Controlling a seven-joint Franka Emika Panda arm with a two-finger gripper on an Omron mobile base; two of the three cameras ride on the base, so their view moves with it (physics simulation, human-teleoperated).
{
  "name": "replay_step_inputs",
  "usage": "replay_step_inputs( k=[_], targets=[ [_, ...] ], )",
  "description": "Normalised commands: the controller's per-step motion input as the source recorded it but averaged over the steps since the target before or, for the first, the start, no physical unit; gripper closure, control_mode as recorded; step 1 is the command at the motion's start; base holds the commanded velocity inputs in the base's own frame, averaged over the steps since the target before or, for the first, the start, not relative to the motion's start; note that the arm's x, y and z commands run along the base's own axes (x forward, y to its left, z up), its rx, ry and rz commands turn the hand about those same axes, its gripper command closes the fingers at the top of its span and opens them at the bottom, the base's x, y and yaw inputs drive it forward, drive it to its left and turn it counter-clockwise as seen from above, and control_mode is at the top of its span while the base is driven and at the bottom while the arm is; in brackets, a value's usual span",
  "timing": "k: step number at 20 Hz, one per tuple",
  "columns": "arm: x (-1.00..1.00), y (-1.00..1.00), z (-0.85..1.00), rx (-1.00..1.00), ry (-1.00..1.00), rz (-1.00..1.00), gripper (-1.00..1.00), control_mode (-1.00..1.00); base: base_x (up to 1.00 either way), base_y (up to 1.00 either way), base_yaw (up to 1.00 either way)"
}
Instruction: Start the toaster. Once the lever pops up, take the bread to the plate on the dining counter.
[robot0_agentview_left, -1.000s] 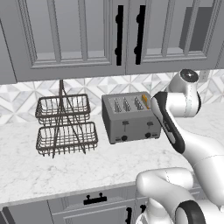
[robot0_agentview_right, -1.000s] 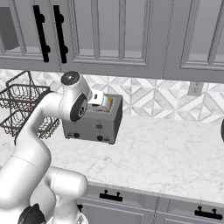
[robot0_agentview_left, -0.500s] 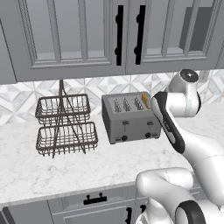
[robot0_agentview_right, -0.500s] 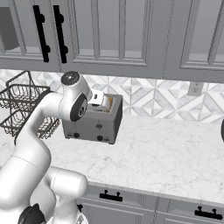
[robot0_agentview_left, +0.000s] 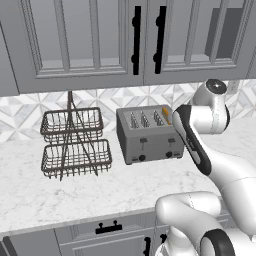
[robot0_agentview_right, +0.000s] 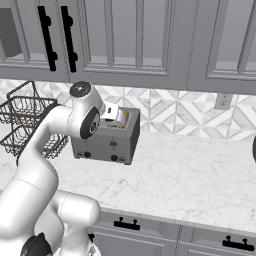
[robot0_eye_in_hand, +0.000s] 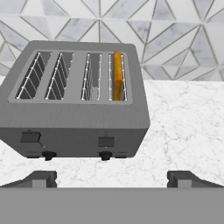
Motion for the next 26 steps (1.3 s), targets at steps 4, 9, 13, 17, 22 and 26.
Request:
replay_step_inputs(
  k=[4, 9, 13, 17, 22, 26],
  targets=[
    [0.00, 0.00, 0.00, 0.00, 0.00, 0.00, -1.00, -1.00, 0.00, 0.00, 0.00],
    [0.00, 0.00, 0.00, 0.00, 0.00, 0.00, -1.00, -1.00, 0.00, 0.00, 0.00],
    [0.00, 0.00, 0.00, 0.00, 0.00, 0.00, -1.00, -1.00, 0.00, 0.00, 0.00],
    [0.00, 0.00, 0.00, 0.00, 0.00, 0.00, -1.00, -1.00, 0.00, 0.00, 0.00],
    [0.00, 0.00, 0.00, 0.00, 0.00, 0.00, -1.00, -1.00, 0.00, 0.00, 0.00],
    [0.00, 0.00, 0.00, 0.00, 0.00, 0.00, -1.00, -1.00, 0.00, 0.00, 0.00]
  ],
)
